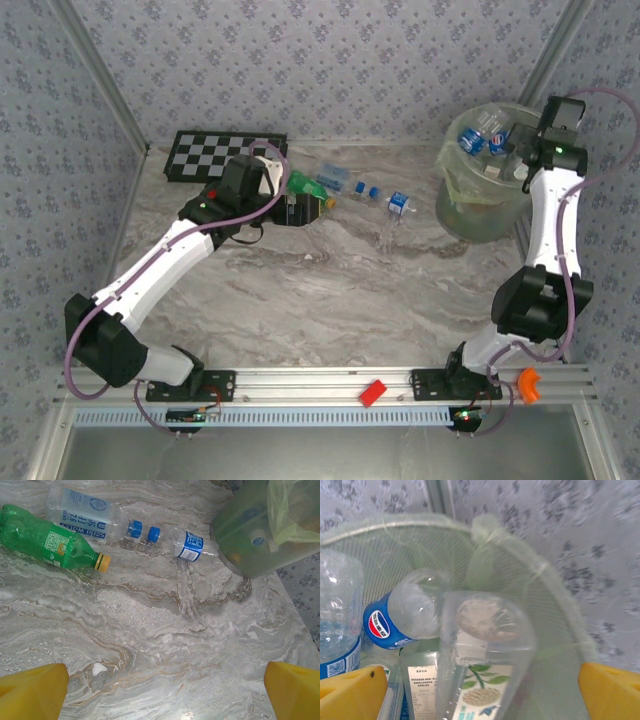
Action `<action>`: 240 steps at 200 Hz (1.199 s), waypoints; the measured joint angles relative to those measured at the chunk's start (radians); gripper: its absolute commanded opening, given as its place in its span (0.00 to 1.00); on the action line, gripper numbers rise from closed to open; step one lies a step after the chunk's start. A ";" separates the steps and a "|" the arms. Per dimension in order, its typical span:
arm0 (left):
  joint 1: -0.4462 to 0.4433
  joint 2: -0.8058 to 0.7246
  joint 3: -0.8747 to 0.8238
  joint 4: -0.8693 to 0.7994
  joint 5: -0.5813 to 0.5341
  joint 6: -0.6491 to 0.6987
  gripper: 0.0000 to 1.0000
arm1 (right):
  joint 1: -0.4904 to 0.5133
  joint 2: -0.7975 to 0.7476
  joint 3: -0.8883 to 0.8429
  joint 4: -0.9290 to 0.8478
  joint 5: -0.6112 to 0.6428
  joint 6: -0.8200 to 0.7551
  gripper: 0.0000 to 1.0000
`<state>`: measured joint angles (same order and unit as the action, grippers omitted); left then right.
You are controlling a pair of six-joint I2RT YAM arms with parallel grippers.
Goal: Put the plastic bottles in the bin
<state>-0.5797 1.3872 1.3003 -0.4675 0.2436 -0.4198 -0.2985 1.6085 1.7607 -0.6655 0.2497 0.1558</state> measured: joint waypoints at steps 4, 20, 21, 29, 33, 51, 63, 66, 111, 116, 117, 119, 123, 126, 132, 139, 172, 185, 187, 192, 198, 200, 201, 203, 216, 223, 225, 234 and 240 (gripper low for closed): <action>0.000 0.000 0.000 0.000 0.000 0.000 1.00 | 0.000 -0.008 0.002 -0.001 0.005 0.000 1.00; 0.000 0.000 0.000 0.000 0.000 0.000 1.00 | 0.003 -0.042 0.010 -0.001 0.017 -0.006 1.00; 0.000 0.000 0.000 0.000 0.000 0.000 1.00 | 0.003 -0.044 0.010 -0.001 0.017 -0.006 1.00; 0.000 0.000 0.000 0.000 0.000 0.000 1.00 | 0.007 -0.060 0.010 -0.001 0.017 -0.007 1.00; 0.000 0.000 0.000 0.000 0.000 0.000 1.00 | 0.010 -0.067 0.010 -0.001 0.017 -0.007 1.00; 0.002 0.000 0.000 0.000 -0.001 0.000 1.00 | 0.035 -0.092 0.011 -0.002 0.011 -0.011 1.00; 0.004 0.000 0.000 0.000 -0.003 0.000 1.00 | 0.062 -0.104 0.011 -0.003 -0.004 -0.014 1.00; 0.004 0.000 0.000 0.000 -0.004 0.000 1.00 | 0.072 -0.106 0.011 -0.003 -0.007 -0.015 1.00; 0.035 0.004 0.000 -0.005 -0.031 -0.005 1.00 | 0.277 -0.151 -0.038 -0.009 -0.028 -0.054 1.00; 0.041 0.006 0.000 -0.007 -0.032 -0.008 1.00 | 0.308 -0.155 -0.051 -0.009 -0.027 -0.061 1.00; 0.042 0.006 0.000 -0.007 -0.032 -0.008 1.00 | 0.315 -0.156 -0.055 -0.009 -0.027 -0.063 1.00; 0.045 0.008 0.001 -0.008 -0.032 -0.008 1.00 | 0.324 -0.156 -0.059 -0.009 -0.026 -0.065 1.00; 0.049 0.010 0.003 -0.011 -0.034 -0.011 1.00 | 0.349 -0.158 -0.070 -0.009 -0.024 -0.071 1.00; 0.053 0.013 0.005 -0.015 -0.034 -0.011 1.00 | 0.365 -0.158 -0.077 -0.008 -0.024 -0.076 0.99; 0.059 0.019 0.012 -0.023 -0.034 -0.014 1.00 | 0.396 -0.157 -0.094 -0.007 -0.020 -0.084 1.00; 0.067 0.027 0.023 -0.032 -0.034 -0.019 1.00 | 0.432 -0.154 -0.116 -0.006 -0.017 -0.098 1.00; 0.102 0.050 0.079 -0.062 -0.034 -0.053 1.00 | 0.570 -0.080 -0.162 -0.002 0.026 -0.174 1.00; 0.116 0.053 0.098 -0.074 -0.034 -0.075 1.00 | 0.606 -0.032 -0.167 0.006 0.033 -0.202 1.00; 0.117 0.053 0.101 -0.076 -0.034 -0.080 1.00 | 0.612 -0.022 -0.167 0.009 0.034 -0.206 1.00; 0.122 0.055 0.107 -0.081 -0.034 -0.087 1.00 | 0.623 -0.001 -0.167 0.014 0.036 -0.215 1.00; 0.127 0.056 0.112 -0.085 -0.034 -0.098 1.00 | 0.634 0.025 -0.167 0.020 0.037 -0.226 0.99; 0.129 0.056 0.113 -0.087 -0.034 -0.100 1.00 | 0.637 0.037 -0.167 0.022 0.035 -0.230 0.99; 0.130 0.056 0.114 -0.087 -0.034 -0.103 1.00 | 0.639 0.043 -0.167 0.023 0.035 -0.233 1.00; 0.131 0.056 0.115 -0.090 -0.034 -0.106 1.00 | 0.641 0.049 -0.167 0.025 0.035 -0.235 1.00; 0.138 0.056 0.121 -0.101 -0.034 -0.119 1.00 | 0.650 0.118 -0.158 0.023 0.026 -0.253 1.00; 0.140 0.056 0.124 -0.108 -0.034 -0.125 1.00 | 0.652 0.163 -0.142 0.014 0.021 -0.257 1.00; 0.140 0.056 0.126 -0.109 -0.034 -0.126 1.00 | 0.652 0.177 -0.135 0.011 0.020 -0.259 1.00; 0.140 0.056 0.129 -0.116 -0.034 -0.132 1.00 | 0.652 0.243 -0.097 -0.009 0.015 -0.262 0.99; 0.140 0.056 0.132 -0.118 -0.034 -0.132 1.00 | 0.652 0.283 -0.067 -0.022 0.015 -0.267 0.98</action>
<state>-0.4393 1.4429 1.4319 -0.5858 0.2096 -0.5522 0.3531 1.8919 1.6936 -0.6876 0.2649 -0.1108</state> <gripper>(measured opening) 0.998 0.993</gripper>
